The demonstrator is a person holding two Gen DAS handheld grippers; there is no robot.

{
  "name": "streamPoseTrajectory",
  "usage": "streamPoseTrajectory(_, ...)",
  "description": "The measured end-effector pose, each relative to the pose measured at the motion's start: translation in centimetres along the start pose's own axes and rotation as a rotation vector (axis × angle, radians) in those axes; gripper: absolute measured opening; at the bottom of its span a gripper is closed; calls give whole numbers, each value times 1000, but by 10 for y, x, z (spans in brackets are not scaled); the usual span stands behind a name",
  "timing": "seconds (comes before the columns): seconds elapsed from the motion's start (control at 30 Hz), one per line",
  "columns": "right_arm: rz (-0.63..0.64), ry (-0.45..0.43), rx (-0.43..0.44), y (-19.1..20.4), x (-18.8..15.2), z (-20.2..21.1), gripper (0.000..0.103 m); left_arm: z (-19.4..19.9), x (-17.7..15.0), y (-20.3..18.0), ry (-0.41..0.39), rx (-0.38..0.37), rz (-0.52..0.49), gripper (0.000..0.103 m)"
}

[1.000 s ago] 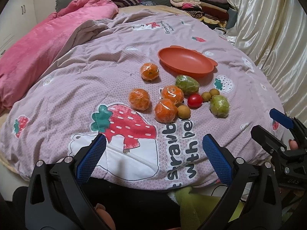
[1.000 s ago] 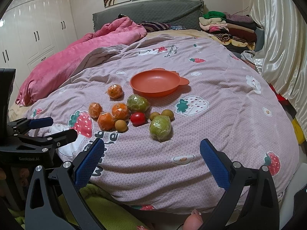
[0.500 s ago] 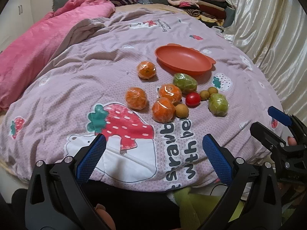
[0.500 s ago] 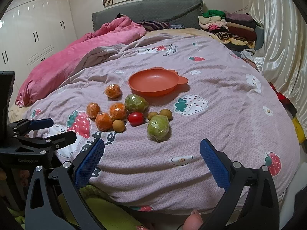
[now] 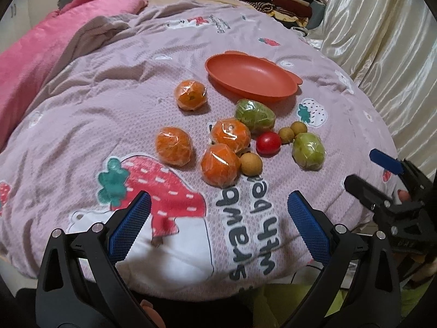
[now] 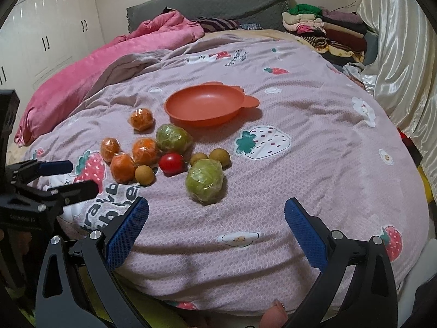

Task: Organize fruits
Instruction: 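Grasp a wrapped orange with the left tool while the right tool grasps a wrapped green apple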

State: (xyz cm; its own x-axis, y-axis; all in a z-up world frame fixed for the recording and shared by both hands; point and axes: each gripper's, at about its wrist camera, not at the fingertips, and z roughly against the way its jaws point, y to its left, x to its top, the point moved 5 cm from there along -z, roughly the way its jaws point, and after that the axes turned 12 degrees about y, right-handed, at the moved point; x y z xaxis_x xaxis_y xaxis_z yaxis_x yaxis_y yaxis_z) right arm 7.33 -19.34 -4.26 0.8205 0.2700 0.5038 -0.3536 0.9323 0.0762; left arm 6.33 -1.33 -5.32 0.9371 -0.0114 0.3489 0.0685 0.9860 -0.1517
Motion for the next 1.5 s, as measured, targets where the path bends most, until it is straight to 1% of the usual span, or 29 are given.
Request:
streamPoseTrajectory(0.03,0,7,-1,-2,1,-4,99,-2,3,1,6,-8,3,89)
streamPoseTrajectory(0.1,1,16,3,-3,2,-9,99,-7,7,2,16,-17,1,78)
streamPoseTrajectory(0.2,1,29,-4,-8,6,-18,99,-15,11,4,47,-35,5,69)
streamPoseTrajectory(0.27,-6,43,-7,-11,8,-24,99,-20,14,2,56,-47,-4,65)
streamPoseTrajectory(0.33,-4,52,13,-12,11,-31,99,-24,17,3,63,-48,-5,62)
streamPoseTrajectory(0.5,16,68,53,-9,15,-42,99,-31,23,4,75,-57,-9,48)
streamPoseTrajectory(0.63,41,73,82,-3,18,-47,98,-38,26,5,98,-71,-10,48)
streamPoseTrajectory(0.67,42,72,94,-2,19,-48,94,-40,27,6,101,-71,-8,47)
streamPoseTrajectory(0.7,45,75,103,-1,19,-49,83,-42,27,6,105,-75,-6,46)
streamPoseTrajectory(0.8,48,96,131,1,20,-54,67,-45,28,9,111,-89,1,42)
streamPoseTrajectory(0.87,58,109,141,2,21,-58,60,-45,30,11,112,-103,3,42)
streamPoseTrajectory(0.9,60,111,145,3,21,-60,58,-46,32,12,113,-107,5,38)
streamPoseTrajectory(0.93,62,113,152,3,21,-61,57,-46,33,14,114,-114,8,38)
streamPoseTrajectory(0.97,63,112,159,4,21,-61,53,-47,34,14,116,-120,8,38)
streamPoseTrajectory(1.03,64,115,169,4,21,-64,50,-48,35,12,119,-123,-3,35)
streamPoseTrajectory(1.1,60,120,171,3,21,-66,45,-50,36,10,120,-129,-10,34)
streamPoseTrajectory(1.17,61,118,174,2,23,-69,42,-52,38,10,120,-134,-9,34)
streamPoseTrajectory(1.37,82,111,186,1,25,-71,40,-55,42,5,114,-123,-21,34)
streamPoseTrajectory(1.4,80,109,191,0,25,-70,40,-55,42,6,110,-125,-17,33)
streamPoseTrajectory(1.5,72,101,205,-4,26,-64,40,-54,43,4,105,-133,-18,32)
